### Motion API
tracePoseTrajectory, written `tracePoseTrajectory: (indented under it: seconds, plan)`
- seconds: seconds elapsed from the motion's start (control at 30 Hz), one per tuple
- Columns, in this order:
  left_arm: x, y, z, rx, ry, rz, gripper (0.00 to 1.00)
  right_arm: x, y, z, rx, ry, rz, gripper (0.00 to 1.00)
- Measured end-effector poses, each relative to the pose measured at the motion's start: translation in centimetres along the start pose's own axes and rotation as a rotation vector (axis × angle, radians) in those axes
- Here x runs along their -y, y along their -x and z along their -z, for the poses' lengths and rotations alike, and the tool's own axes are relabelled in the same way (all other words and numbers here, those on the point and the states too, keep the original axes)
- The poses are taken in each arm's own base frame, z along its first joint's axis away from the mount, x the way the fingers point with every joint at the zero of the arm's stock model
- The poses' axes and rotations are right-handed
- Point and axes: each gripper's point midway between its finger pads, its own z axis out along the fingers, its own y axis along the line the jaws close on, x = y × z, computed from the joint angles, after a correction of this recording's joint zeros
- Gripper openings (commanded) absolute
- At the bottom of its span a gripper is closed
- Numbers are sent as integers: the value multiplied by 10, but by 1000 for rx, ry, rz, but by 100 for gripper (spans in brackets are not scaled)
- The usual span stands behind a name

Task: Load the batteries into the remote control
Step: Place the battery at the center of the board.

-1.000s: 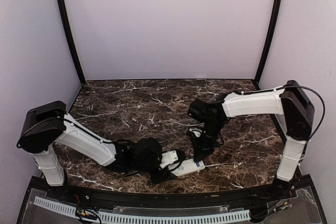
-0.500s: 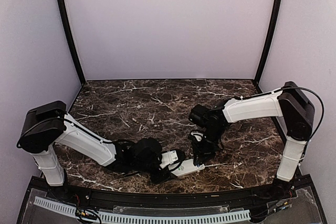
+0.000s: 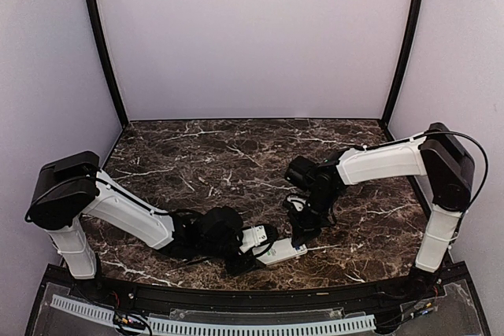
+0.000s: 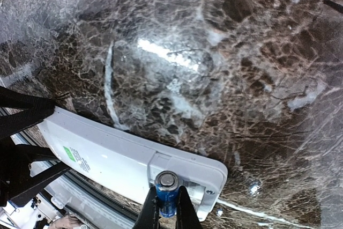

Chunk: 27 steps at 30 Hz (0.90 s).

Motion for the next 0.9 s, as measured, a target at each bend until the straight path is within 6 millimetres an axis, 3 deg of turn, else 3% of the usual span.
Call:
tracePoseTrajectory:
  seconds: [0.27,0.47,0.63,0.77,0.9]
  plan:
    - [0,0,0,0,1,0,25,-3,-3,7,-3,0,3,0]
    - [-2,0,0,-1,9,0,25,-2,-10,43,27,-4,-21,0]
    - [-4,0,0,-3,21,-1,25,42,-20,56,27,-79,-133,0]
    - [-7,0,0,-8,39,0,25,74,-31,46,-16,-165,-199,0]
    - [-9,0,0,-30,52,17,24,90,-34,30,-46,-220,-216,0]
